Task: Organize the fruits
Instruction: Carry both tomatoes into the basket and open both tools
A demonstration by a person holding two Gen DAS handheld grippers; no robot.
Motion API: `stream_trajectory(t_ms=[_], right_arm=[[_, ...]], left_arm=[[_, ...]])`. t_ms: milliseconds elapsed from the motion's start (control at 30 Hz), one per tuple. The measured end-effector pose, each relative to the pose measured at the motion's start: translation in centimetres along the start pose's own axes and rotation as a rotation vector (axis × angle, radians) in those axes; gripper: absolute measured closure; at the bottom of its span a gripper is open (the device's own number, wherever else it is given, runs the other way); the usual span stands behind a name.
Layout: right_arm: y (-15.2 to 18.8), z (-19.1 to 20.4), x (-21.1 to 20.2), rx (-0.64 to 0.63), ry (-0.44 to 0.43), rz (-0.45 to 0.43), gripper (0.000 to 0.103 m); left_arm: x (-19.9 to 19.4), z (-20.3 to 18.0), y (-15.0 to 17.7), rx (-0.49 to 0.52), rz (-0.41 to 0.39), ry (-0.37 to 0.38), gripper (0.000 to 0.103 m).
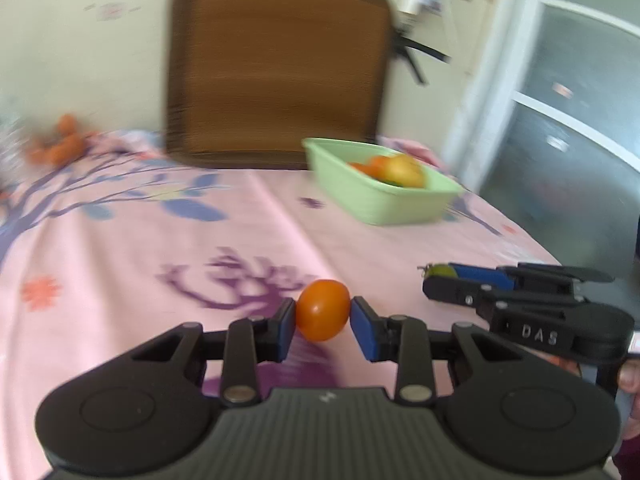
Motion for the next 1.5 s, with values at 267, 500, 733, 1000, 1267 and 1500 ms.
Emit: stream_trajectory(t_ms=[267, 500, 733, 1000, 1267, 1500], right_arm=[[2.8, -3.2, -3.3, 0.021, 0.101, -0.002, 0.073], [3.7, -3.4, -4.2, 0.001, 0.088, -0.017, 0.072], [2.3, -4.4, -4.0, 0.044, 0.058, -0.038, 0.074], [-6.0, -10.3, 0.7, 0.074, 0.118, -0.203, 0.074], [-6.4, -12.3, 5.9, 0.087, 0.143, -0.144, 0.072], [-6.1, -12.0, 4.9, 0.088, 0.135, -0.176, 0.061]], left_arm=[[2.1, -6.6, 1.8, 0.114, 0.04, 0.052, 0.072], [2.4, -7.5, 2.6, 0.174, 0.054, 0.017, 0.07], [3.4, -7.4, -0.1, 0.149, 0.043, 0.055, 0.072], [9.7, -6.3, -10.0, 0.086, -0.046, 0.098, 0.072], [16.4, -3.8, -11.2, 0.044, 0.013, 0.024, 0.071], [14.6, -3.6, -10.7, 0.016, -0.018, 0.01, 0.06]])
Point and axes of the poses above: each gripper's, at about its wrist camera, not at the fingertips, and x roughly the way its jaws point, z to its left, y to its underside, the point moved 8 cm from there along x, roughly the way its jaws point, and after that the axes turned 3 degrees about -z, right-handed, at the moved point
